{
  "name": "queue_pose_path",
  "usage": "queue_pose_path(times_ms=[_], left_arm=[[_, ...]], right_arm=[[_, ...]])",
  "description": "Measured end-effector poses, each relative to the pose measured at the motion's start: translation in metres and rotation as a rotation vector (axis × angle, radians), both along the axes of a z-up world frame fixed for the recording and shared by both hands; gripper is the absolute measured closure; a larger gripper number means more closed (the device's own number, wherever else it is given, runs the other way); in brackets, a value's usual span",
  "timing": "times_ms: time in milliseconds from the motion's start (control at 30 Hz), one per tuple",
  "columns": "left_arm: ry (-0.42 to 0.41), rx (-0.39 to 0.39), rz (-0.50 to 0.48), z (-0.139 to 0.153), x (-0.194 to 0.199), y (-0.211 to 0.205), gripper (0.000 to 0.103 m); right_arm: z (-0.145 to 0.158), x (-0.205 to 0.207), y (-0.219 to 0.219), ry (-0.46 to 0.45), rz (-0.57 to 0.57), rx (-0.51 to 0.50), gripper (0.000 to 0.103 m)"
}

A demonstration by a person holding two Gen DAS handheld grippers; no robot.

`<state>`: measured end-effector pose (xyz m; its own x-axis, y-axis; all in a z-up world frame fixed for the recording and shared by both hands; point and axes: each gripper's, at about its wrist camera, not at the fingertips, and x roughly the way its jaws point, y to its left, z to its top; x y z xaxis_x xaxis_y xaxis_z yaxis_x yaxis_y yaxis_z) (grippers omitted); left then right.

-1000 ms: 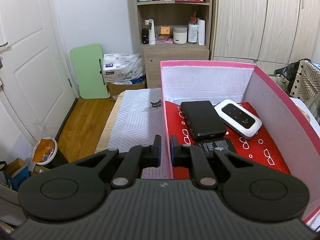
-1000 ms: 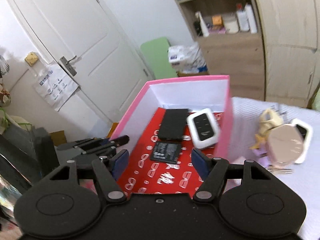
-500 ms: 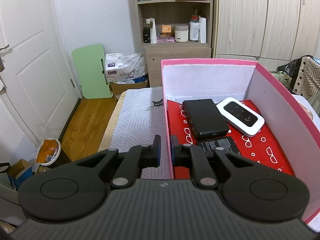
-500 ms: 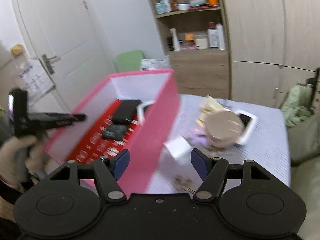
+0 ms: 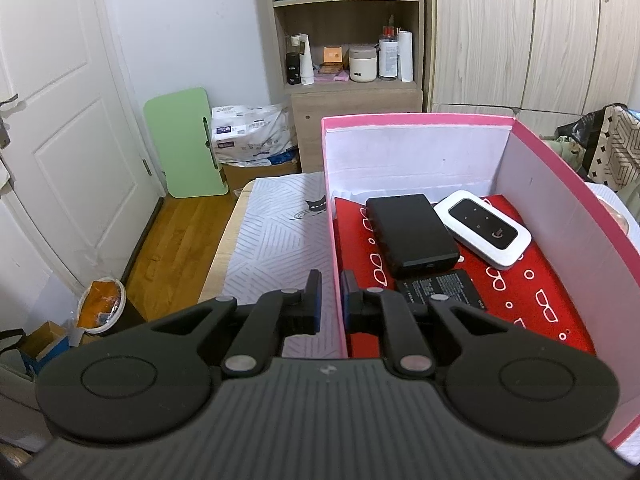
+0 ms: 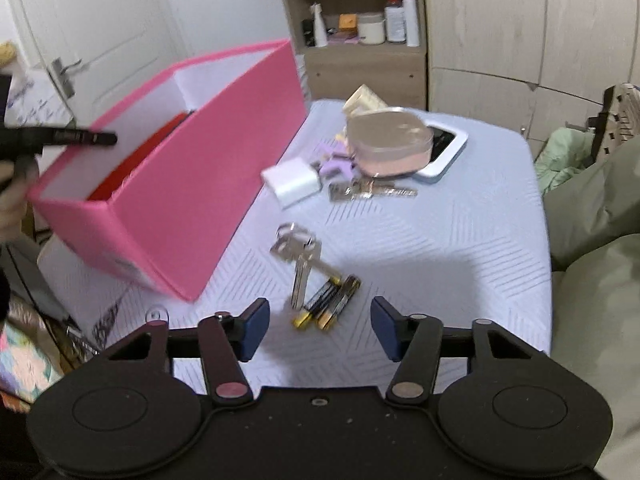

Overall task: Organize rigid objects
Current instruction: 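Move the right gripper back and grasp the AA batteries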

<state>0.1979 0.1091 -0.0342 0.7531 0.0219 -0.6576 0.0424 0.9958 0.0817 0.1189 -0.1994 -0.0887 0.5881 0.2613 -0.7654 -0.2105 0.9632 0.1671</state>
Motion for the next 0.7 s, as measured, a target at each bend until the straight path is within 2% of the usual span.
queue_pose_path(times_ms=[133,233,367,467,533,700], left_arm=[[0.001,0.003,0.003,0.000,-0.001,0.000,0.091],[0.002,0.006,0.005,0.000,-0.001,0.000,0.091],[0.001,0.004,0.004,0.001,-0.001,0.000,0.091],[0.000,-0.002,0.003,0.001,-0.001,0.000,0.091],[0.001,0.001,0.003,0.000,-0.001,0.000,0.091],[0.000,-0.002,0.002,0.000,-0.001,0.001,0.091]], right_arm=[[-0.007,0.004,-0.004,0.022,-0.027,0.037,0.061],[-0.007,0.008,-0.011,0.032,-0.051,0.091,0.061],[-0.010,0.014,-0.005,0.074,-0.071,0.105,0.060],[-0.015,0.020,0.008,0.067,-0.086,0.049,0.060],[-0.014,0.023,0.017,0.056,-0.085,-0.020,0.080],[-0.010,0.032,0.020,0.100,-0.004,-0.087,0.080]])
